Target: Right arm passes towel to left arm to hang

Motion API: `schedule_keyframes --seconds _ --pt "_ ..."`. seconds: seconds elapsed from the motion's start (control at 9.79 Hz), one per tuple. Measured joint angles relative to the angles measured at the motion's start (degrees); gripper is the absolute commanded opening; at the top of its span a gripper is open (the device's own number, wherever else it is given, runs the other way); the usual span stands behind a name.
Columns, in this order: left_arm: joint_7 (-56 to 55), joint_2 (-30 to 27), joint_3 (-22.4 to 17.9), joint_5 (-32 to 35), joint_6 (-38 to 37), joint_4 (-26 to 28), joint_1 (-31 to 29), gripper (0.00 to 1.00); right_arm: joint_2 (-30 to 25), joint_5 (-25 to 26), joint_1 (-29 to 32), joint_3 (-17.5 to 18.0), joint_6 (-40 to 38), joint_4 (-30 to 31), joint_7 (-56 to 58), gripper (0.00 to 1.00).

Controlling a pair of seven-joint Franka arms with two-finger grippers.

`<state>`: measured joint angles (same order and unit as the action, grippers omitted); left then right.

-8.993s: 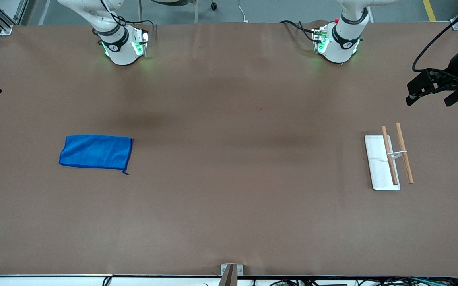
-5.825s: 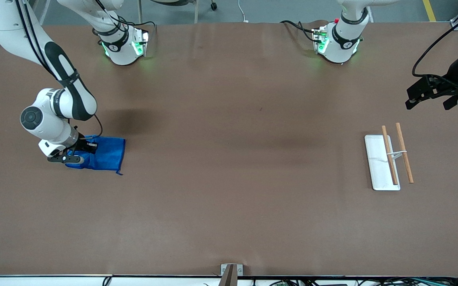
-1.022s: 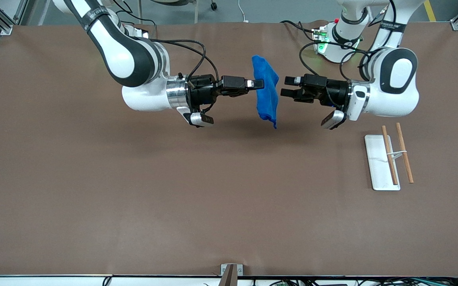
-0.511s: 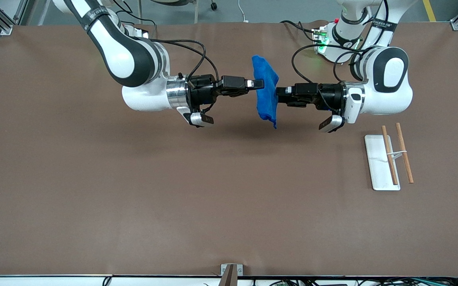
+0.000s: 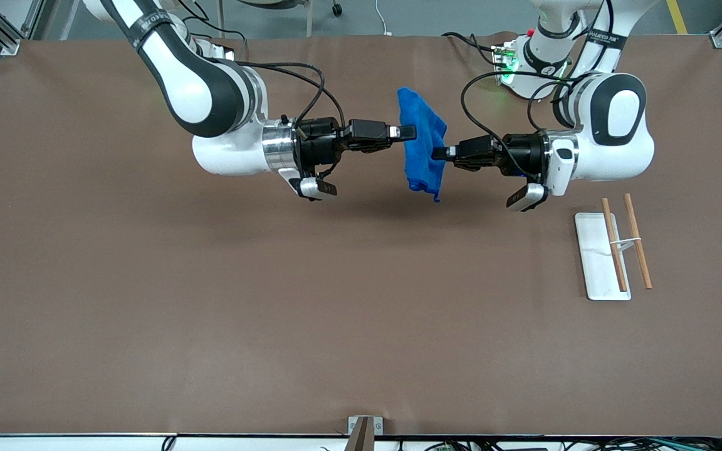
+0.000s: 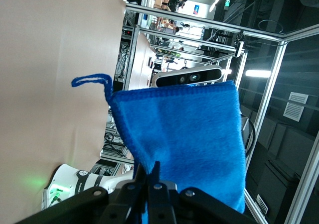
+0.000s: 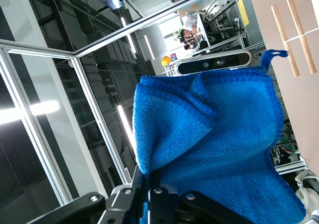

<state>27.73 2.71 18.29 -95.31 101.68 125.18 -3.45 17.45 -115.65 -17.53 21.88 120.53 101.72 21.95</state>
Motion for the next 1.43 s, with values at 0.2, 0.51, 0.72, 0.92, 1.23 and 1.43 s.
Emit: schedule_keyframes --seconds 0.2,0.51,0.72,0.92,1.23,1.43 --pt "0.0 -0.3 -0.1 5.0 0.1 -2.1 -1.4 0.0 0.0 0.0 0.0 0.0 0.0 0.0 0.0 0.63" --pt "0.0 -0.3 -1.6 13.3 0.2 -5.5 -2.5 0.0 0.1 0.4 0.5 -0.5 0.5 0.0 -0.2 1.0" --pt "0.0 -0.4 -3.9 21.8 0.3 -8.0 -2.5 0.0 0.2 12.0 4.3 -1.0 0.4 -0.1 -6.1 1.0" --pt "0.0 -0.4 -7.3 34.0 0.6 -11.4 -2.6 0.0 0.1 30.0 10.9 -1.2 -2.1 -0.7 -14.3 1.0" --pt "-3.3 -0.4 -13.5 53.9 0.8 -17.2 -2.7 0.0 -0.4 54.6 16.5 -3.6 -3.9 -0.7 -19.6 1.0" --pt "-5.5 -0.4 -17.6 64.1 1.6 -19.4 -2.9 0.0 -1.2 72.4 16.8 -8.1 -4.0 -0.7 -24.8 1.0"
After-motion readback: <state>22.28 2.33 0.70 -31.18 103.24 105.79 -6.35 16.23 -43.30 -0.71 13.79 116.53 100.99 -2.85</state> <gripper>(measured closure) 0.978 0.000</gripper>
